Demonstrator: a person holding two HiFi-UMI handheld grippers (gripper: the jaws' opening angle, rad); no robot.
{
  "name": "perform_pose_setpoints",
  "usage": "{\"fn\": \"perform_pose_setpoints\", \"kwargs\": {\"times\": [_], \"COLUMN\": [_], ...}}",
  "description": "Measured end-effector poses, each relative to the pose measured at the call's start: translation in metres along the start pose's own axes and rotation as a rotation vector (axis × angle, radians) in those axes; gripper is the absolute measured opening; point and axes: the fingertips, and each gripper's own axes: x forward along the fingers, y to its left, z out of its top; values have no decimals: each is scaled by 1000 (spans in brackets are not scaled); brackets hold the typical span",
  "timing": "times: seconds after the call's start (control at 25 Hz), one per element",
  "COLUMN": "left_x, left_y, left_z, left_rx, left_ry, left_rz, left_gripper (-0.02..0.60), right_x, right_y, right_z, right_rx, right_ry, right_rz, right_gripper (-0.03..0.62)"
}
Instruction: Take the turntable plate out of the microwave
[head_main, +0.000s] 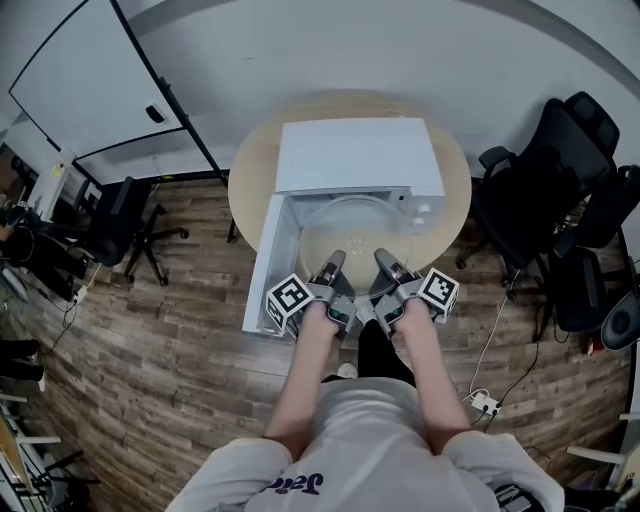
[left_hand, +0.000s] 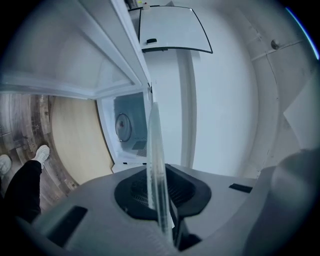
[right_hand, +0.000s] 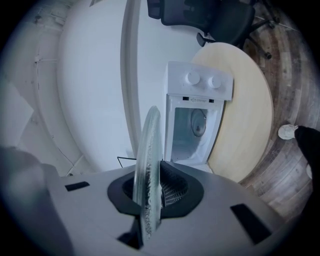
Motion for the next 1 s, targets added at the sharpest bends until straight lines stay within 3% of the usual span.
{"fn": "perform_pose_setpoints", "kwargs": {"times": [0.36, 0.72, 1.0], "left_x": [-3, -4, -2], "left_y": [-46, -41, -38], "left_z": [-2, 3, 2], "left_rx": [60, 41, 31], "left_ry": [10, -7, 32], "left_rz": [-34, -45, -64], "left_gripper": [40, 40, 40], "right_x": [-7, 1, 3], "right_y": [39, 38, 36], "right_z": [2, 0, 3], "right_rx": [-66, -86, -99], "right_ry": [-7, 28, 43], "right_rz": [54, 61, 61], "right_gripper": [32, 32, 32]}}
